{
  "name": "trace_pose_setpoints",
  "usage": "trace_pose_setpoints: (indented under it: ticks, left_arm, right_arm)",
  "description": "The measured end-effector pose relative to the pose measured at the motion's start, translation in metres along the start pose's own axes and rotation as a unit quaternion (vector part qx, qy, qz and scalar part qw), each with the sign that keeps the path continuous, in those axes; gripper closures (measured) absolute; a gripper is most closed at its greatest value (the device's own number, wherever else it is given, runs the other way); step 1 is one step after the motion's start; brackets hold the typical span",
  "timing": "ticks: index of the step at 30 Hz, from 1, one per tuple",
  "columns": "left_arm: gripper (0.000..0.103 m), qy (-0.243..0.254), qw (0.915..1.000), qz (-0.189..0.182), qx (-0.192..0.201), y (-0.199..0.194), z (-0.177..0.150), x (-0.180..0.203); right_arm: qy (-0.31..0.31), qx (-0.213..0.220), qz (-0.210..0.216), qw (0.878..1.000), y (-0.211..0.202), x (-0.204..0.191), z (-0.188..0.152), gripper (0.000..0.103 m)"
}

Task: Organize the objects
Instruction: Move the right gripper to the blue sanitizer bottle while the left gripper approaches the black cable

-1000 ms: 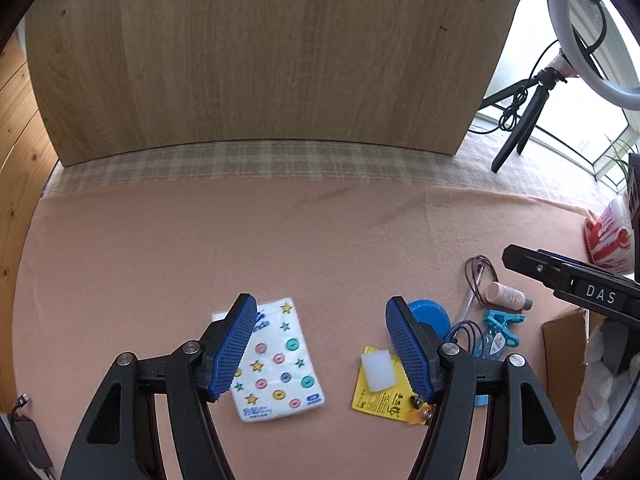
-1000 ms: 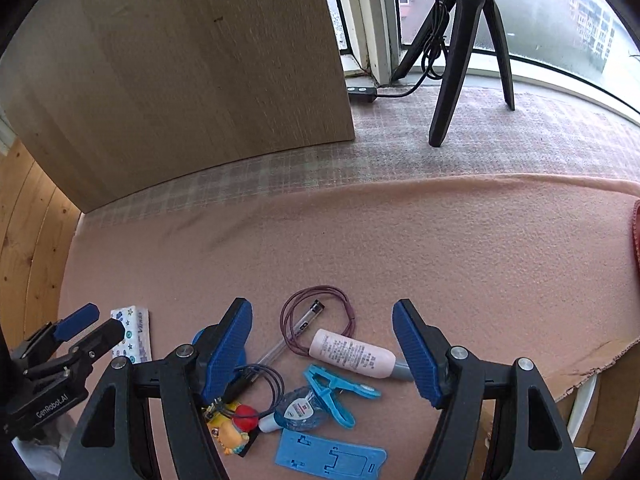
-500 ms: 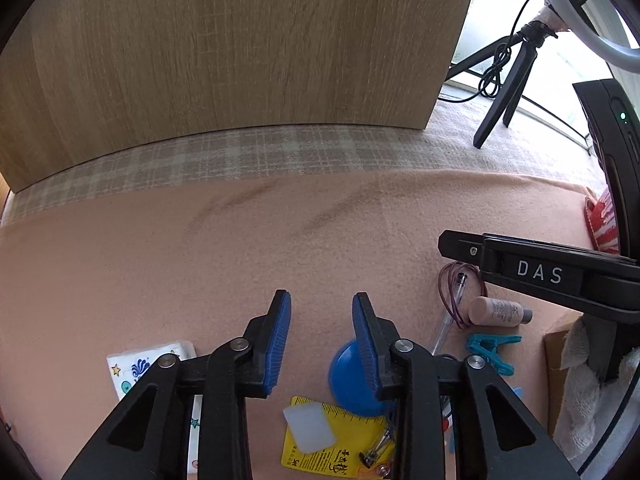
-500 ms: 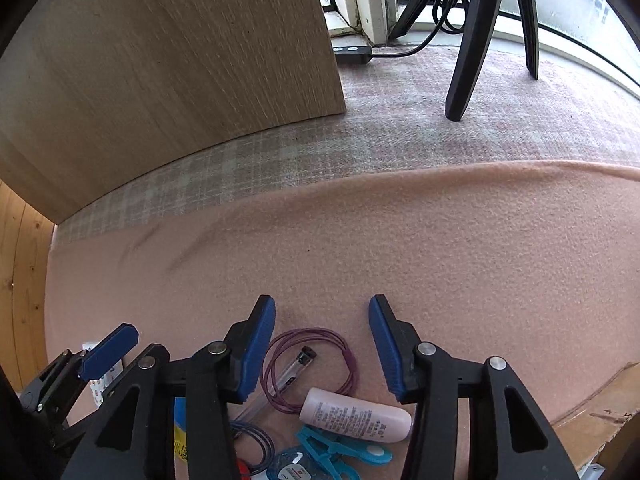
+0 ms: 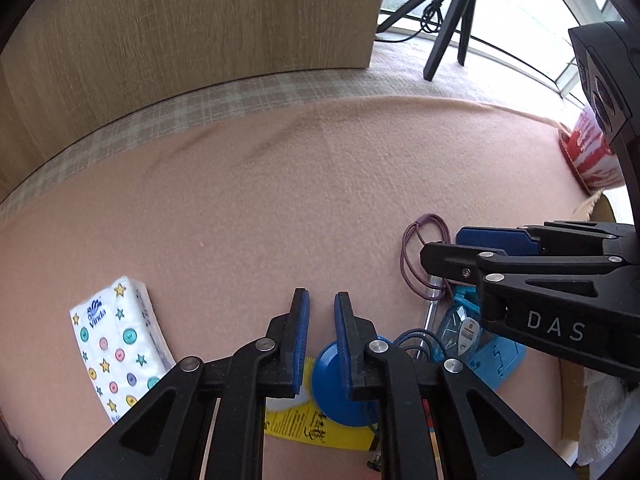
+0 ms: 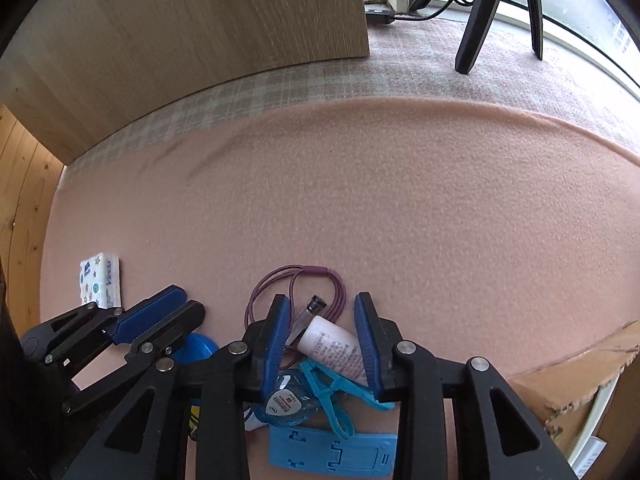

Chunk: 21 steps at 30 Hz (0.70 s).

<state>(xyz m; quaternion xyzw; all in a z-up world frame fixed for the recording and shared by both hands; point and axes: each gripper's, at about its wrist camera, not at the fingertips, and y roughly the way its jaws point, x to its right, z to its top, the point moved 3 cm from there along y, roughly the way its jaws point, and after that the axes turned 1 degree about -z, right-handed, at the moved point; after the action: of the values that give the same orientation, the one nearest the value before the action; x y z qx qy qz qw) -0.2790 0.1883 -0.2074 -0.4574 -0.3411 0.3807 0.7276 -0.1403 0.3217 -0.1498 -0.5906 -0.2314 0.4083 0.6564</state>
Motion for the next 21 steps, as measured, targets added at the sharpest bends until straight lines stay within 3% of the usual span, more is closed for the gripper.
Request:
trace_pose_setpoints:
  ticks: [11,21]
  left_arm:
    - [0.09,0.024,0.9997,-0.007,-0.008,-0.032,-0.077,0.011]
    - [0.09,0.013,0.9999,0.001,0.008,-0.066,-0.156,0.007]
  right_arm:
    - [-0.016,-0.002,0.046,0.999,-0.013,-0.021,-0.073,0.074]
    - [-0.05,0.006,0.066,0.997,-0.027,-0.043,-0.158,0.076]
